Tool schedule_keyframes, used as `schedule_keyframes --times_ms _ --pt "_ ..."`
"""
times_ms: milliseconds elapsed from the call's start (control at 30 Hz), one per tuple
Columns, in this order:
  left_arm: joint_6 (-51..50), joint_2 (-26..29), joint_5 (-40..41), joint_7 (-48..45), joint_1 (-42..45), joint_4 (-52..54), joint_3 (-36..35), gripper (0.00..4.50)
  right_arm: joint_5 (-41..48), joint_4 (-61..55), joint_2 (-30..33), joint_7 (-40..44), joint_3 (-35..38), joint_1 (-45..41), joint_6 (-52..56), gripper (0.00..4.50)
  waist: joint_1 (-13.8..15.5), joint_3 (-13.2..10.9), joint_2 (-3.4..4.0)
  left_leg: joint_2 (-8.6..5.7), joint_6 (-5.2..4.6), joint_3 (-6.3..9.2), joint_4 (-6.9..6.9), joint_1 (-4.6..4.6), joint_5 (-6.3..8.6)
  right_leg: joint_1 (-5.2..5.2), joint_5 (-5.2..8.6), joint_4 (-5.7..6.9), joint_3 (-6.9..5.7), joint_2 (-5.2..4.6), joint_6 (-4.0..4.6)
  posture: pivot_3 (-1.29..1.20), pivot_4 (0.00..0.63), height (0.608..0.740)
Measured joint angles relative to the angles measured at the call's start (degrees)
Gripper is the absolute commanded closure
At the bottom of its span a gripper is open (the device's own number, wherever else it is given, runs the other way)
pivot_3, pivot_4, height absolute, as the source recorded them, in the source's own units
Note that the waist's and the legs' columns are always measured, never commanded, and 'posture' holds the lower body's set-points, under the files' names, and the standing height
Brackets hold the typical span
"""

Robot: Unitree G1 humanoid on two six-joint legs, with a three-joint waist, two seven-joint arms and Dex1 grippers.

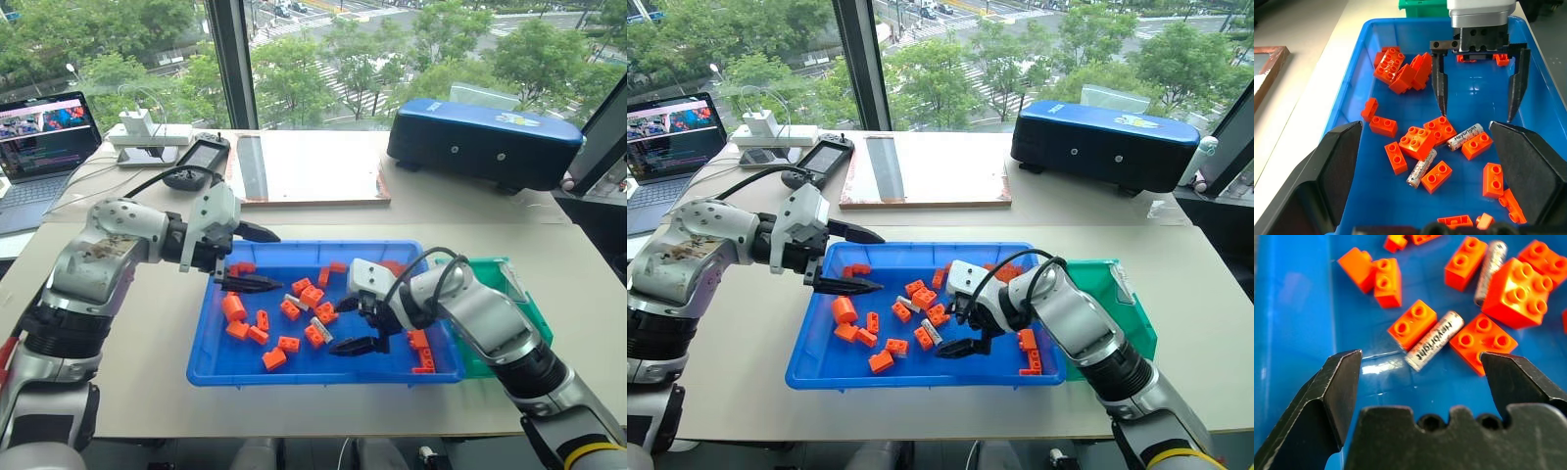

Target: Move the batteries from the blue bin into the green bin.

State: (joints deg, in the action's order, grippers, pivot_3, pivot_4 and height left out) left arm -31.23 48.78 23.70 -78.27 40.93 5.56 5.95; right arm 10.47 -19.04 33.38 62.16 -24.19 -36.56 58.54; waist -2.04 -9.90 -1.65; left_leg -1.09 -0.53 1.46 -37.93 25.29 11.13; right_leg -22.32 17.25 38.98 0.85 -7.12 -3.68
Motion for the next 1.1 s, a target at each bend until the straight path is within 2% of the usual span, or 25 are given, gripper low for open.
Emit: schedule_keyframes --times_ms 333,633,867,967,1100 --pt "0.0 0.53 -0.12 -0.85 0.0 -0.01 0.09 0.0 1.91 -2.75 -0.02 -7.17 -2.02 0.05 7.16 0.01 -0.07 0.0 0.0 0.0 0.0 0.0 0.0 0.0 0.0 0.01 0.0 -0.01 0.0 0.0 0.0 0.0 0.15 0.732" --pt "0.28 0.57 -1.26 -1.03 0.0 -0.32 0.58 0.0 6.54 -7.34 2.01 -8.62 -1.96 -0.64 12.71 0.01 -0.08 0.0 0.0 0.0 -0.01 0.01 0.0 0.0 0.0 0.0 0.0 -0.01 0.0 0.0 0.0 0.0 0.15 0.732" --pt "0.33 0.57 -1.48 -1.13 0.0 -0.37 0.93 0.0 8.92 -8.4 -0.01 -12.1 -2.24 1.51 14.12 0.01 -0.13 0.0 0.0 0.0 0.0 0.01 0.0 0.0 0.0 0.01 0.0 -0.02 0.0 0.0 0.0 0.0 0.15 0.732" --pt "0.32 0.58 -1.51 -1.21 0.01 -0.36 0.96 0.0 8.78 -7.21 -0.96 -14.11 -2.27 1.54 12.96 0.69 -0.12 0.0 -0.01 0.0 0.0 0.02 0.0 -0.01 0.0 0.02 0.0 -0.02 0.0 0.0 0.0 0.0 0.15 0.732" --pt "0.33 0.63 -1.61 -1.23 0.01 -0.37 0.96 0.0 8.38 -4.24 -2.71 -16.43 -2.19 1.73 10.35 2.14 -0.16 0.0 -0.01 0.01 0.0 0.03 0.0 -0.02 0.0 0.03 0.0 -0.01 -0.01 0.01 0.0 0.0 0.15 0.732"
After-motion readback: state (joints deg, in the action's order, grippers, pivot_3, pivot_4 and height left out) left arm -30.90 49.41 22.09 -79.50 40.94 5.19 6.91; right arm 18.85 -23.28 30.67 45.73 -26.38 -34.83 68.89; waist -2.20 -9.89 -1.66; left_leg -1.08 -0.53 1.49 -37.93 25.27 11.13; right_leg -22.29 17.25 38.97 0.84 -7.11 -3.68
